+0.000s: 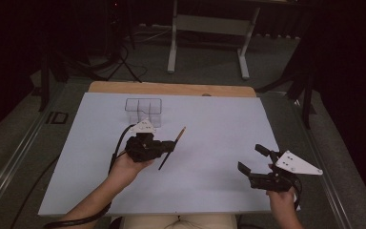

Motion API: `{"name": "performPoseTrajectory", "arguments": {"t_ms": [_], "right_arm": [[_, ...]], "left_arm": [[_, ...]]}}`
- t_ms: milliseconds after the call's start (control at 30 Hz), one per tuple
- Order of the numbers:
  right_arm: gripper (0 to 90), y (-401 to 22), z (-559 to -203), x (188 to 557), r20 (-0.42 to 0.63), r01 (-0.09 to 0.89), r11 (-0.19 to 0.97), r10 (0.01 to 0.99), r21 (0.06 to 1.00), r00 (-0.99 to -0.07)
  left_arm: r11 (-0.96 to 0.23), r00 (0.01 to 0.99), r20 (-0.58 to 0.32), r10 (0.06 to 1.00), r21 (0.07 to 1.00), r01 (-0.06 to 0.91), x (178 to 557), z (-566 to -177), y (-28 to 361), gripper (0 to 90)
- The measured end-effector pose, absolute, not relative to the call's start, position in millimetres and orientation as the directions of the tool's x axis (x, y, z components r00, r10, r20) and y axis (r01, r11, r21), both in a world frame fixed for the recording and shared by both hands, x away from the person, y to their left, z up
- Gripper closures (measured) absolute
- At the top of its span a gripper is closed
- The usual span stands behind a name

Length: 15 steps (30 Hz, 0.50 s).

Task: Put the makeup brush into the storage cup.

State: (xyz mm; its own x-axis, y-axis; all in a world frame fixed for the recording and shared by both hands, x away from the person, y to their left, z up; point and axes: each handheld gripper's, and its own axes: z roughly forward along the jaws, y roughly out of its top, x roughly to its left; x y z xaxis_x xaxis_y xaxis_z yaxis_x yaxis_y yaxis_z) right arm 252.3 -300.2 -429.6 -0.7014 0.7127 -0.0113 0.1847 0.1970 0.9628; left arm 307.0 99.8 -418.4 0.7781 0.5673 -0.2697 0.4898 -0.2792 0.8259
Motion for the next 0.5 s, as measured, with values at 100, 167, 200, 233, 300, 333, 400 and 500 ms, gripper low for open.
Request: {"name": "performPoseTrajectory", "arguments": {"t_ms": [100, 167, 200, 233, 300, 333, 400, 500], "right_arm": [[11.1, -288.8, -426.3, 253.8, -0.003, 0.210, 0.218, 0.700, 0.953, -0.714], [11.1, -283.6, -424.0, 254.7, 0.013, 0.220, 0.210, 0.695, 0.953, -0.719], [11.1, -280.5, -422.2, 255.2, 0.015, 0.223, 0.209, 0.696, 0.952, -0.718], [11.1, -277.9, -420.0, 256.1, 0.025, 0.224, 0.203, 0.687, 0.953, -0.726], [11.1, -272.0, -415.2, 258.0, 0.035, 0.226, 0.188, 0.689, 0.956, -0.724], [11.1, -268.7, -412.4, 260.1, 0.043, 0.236, 0.184, 0.697, 0.954, -0.716], [11.1, -265.0, -407.4, 262.9, 0.066, 0.238, 0.160, 0.685, 0.958, -0.726], [11.1, -260.5, -402.5, 265.0, 0.089, 0.244, 0.143, 0.667, 0.959, -0.739]], "left_arm": [[-0.247, 0.796, -0.249, 0.552, 0.862, 0.442, 305.1, -413.0, 96.1, 84.5], [-0.236, 0.802, -0.233, 0.550, 0.878, 0.417, 304.0, -409.5, 93.2, 84.4], [-0.226, 0.804, -0.226, 0.550, 0.887, 0.403, 303.6, -408.1, 92.0, 84.5], [-0.214, 0.808, -0.225, 0.545, 0.894, 0.393, 303.6, -406.5, 90.4, 84.4], [-0.207, 0.807, -0.222, 0.547, 0.899, 0.387, 303.4, -405.6, 89.5, 84.4], [-0.175, 0.810, -0.223, 0.542, 0.913, 0.369, 304.0, -403.5, 88.0, 84.4], [-0.159, 0.807, -0.222, 0.547, 0.919, 0.360, 304.5, -402.2, 86.5, 84.4], [-0.149, 0.802, -0.227, 0.553, 0.920, 0.362, 306.2, -401.2, 84.9, 84.4]]}}
